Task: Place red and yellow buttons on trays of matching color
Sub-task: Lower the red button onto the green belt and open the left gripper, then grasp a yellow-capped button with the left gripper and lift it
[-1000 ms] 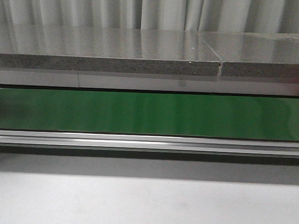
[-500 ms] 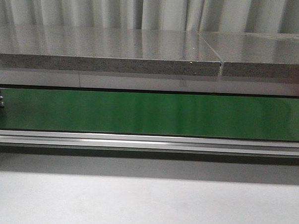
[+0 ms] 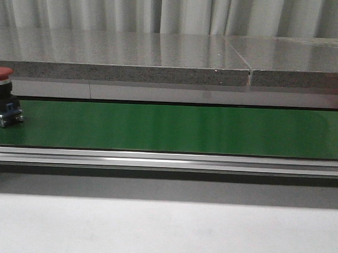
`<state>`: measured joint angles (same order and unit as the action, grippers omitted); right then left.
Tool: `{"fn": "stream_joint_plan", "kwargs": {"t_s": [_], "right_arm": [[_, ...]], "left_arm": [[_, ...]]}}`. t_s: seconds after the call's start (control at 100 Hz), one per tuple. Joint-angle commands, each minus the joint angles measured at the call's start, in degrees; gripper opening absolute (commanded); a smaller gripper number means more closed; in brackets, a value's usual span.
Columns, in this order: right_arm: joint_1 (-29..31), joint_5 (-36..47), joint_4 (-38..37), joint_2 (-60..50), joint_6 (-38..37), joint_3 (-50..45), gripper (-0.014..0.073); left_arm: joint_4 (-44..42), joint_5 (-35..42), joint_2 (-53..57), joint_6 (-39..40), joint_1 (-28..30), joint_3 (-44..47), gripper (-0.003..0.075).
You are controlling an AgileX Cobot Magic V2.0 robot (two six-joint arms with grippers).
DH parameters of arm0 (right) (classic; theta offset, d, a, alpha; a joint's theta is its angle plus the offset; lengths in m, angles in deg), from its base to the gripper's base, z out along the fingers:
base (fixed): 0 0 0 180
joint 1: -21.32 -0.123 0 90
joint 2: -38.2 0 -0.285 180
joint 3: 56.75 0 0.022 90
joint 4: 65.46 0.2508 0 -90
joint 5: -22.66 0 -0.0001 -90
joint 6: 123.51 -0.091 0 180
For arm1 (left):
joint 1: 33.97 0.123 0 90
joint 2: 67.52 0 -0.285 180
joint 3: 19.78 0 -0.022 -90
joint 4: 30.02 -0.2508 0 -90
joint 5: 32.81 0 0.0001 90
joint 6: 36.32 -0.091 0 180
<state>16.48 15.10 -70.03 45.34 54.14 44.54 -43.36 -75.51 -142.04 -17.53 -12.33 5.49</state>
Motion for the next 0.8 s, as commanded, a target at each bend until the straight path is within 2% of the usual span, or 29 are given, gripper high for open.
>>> {"fn": "stream_joint_plan", "kwargs": {"t_s": [0.0, 0.22, 0.79], "right_arm": [[-0.2, 5.1, -0.6, -0.7, 0.2, 0.5, -0.0068], [-0.2, 5.1, -0.6, -0.7, 0.2, 0.5, -0.0068], [-0.2, 5.1, -0.6, -0.7, 0.2, 0.5, -0.0068]], "left_arm": [[-0.7, 5.1, 1.3, 2.0, 4.1, 1.6, 0.0629], [-0.7, 10.5, -1.5, 5.0, 11.1, 6.2, 0.0629], [-1.0, 21.5, -17.2, 5.0, 11.6, 6.3, 0.0629]]}}
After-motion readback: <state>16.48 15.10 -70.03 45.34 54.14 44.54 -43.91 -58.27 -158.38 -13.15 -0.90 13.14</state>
